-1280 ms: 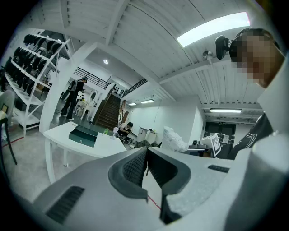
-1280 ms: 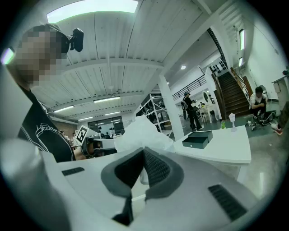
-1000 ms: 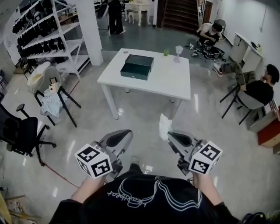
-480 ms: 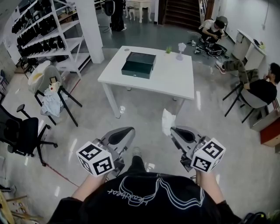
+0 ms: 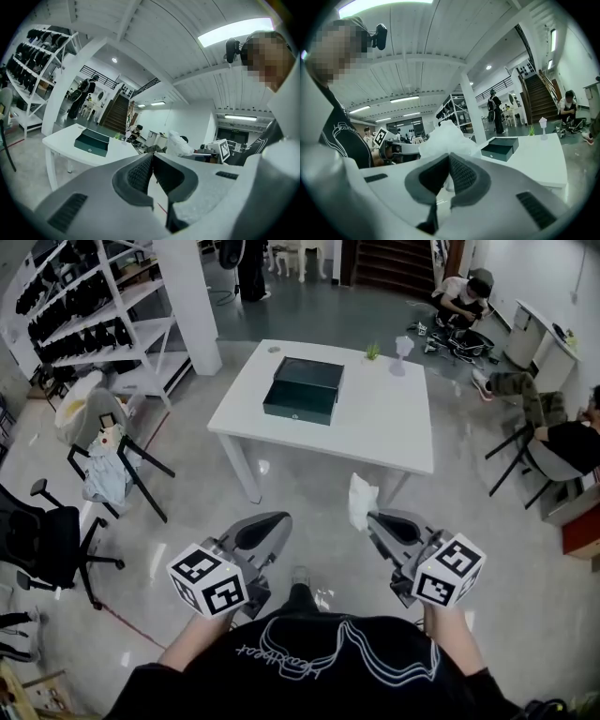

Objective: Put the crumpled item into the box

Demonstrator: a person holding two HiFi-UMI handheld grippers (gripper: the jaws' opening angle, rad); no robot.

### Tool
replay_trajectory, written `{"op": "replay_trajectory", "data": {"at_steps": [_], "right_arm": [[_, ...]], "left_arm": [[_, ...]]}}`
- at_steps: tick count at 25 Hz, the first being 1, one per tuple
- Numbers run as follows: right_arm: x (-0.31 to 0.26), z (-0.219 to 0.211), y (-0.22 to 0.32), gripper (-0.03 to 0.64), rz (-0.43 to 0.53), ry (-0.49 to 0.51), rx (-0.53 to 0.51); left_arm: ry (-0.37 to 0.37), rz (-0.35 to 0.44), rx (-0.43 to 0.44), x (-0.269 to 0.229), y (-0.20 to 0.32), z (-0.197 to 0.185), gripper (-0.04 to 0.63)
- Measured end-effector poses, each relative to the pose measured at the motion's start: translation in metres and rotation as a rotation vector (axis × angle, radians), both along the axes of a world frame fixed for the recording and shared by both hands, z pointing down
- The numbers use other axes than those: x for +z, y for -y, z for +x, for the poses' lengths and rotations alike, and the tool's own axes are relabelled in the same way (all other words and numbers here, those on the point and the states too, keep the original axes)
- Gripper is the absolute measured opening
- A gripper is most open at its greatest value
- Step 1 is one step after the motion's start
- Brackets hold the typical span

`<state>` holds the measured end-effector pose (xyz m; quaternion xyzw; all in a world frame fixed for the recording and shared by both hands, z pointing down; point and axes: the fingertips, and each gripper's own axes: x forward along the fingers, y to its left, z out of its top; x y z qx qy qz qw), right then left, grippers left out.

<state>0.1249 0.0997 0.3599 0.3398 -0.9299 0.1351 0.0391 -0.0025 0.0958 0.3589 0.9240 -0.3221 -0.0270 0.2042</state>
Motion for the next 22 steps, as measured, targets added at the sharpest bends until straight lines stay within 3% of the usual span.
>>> {"op": "replay_trajectory", "data": {"at_steps": [13, 22], "right_arm": [[0.020, -0.030, 0.169, 0.006, -0.093, -0.058, 0.015], [0.034, -0.049, 0.246, 0.006, -0.104, -0.111, 0.038]], "left_arm": [[0.004, -0.077, -0.011, 0.021, 0.175, -0.030, 0.006], [0.013, -0.083, -0.017, 0.032, 0.248, -0.055, 0.006]]}}
